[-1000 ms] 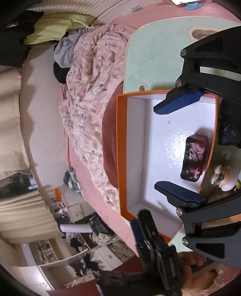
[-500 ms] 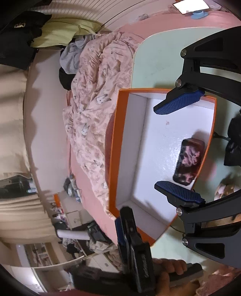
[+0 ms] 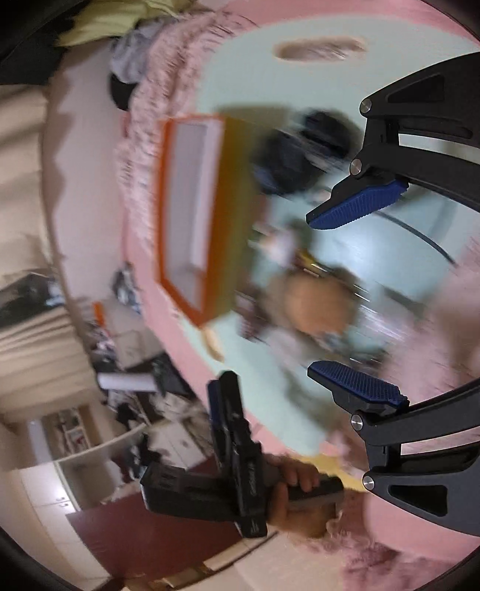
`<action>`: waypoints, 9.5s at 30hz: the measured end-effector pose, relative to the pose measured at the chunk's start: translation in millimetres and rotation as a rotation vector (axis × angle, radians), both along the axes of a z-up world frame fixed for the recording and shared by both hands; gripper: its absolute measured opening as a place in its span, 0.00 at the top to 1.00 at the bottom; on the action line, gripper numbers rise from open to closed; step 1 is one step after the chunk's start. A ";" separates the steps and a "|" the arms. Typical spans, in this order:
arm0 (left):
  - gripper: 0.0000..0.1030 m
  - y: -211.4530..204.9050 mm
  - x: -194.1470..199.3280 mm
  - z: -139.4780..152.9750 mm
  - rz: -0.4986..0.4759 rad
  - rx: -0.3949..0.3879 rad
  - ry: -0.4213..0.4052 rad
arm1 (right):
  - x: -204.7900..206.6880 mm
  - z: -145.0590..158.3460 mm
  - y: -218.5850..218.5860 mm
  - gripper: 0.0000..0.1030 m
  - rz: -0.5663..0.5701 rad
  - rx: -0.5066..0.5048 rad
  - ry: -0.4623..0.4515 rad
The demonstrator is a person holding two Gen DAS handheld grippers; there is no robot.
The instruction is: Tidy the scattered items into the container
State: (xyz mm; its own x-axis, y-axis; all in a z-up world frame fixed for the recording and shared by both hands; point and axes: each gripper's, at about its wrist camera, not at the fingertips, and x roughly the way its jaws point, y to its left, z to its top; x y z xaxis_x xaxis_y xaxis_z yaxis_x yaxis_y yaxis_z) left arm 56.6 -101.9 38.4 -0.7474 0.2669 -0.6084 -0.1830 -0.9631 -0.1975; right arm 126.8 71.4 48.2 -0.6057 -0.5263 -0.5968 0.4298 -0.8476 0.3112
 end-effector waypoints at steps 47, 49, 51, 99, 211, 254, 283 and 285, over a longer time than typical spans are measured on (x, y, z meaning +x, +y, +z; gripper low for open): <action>0.64 33.5 20.4 -42.5 0.044 0.028 0.023 | -4.7 -42.2 -4.7 0.69 -0.228 0.104 -0.076; 0.64 33.6 20.2 -41.0 0.050 0.018 0.026 | -5.1 -40.4 -2.5 0.69 -0.238 0.101 -0.070; 0.64 34.5 19.8 -38.8 0.055 0.005 0.031 | -5.6 -38.7 -0.1 0.69 -0.247 0.098 -0.066; 0.32 36.8 -79.9 31.3 0.070 0.004 0.056 | -97.4 37.6 41.7 0.26 -0.434 -0.008 0.122; 0.69 94.5 34.8 -52.2 -0.280 0.024 -0.258 | -23.9 -30.8 53.5 0.66 -0.486 0.053 0.002; 0.44 50.2 -137.4 9.3 -0.042 0.094 -0.054 | -164.2 27.7 51.8 0.29 -0.526 0.033 0.017; 0.34 76.2 23.3 -50.8 -0.164 -0.083 -0.108 | -44.9 -12.3 -49.1 0.45 -0.086 0.161 0.031; 0.34 77.9 20.7 -53.0 -0.162 -0.094 -0.117 | -51.0 -18.4 -55.2 0.45 -0.070 0.185 0.004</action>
State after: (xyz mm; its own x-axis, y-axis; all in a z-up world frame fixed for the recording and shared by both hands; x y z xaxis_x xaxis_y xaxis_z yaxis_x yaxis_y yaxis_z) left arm 77.3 -24.0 -14.6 -0.6221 0.3153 -0.7166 -0.3175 -0.9383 -0.1372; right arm 75.7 16.3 29.8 -0.6396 -0.3642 -0.6770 0.3685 -0.9181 0.1458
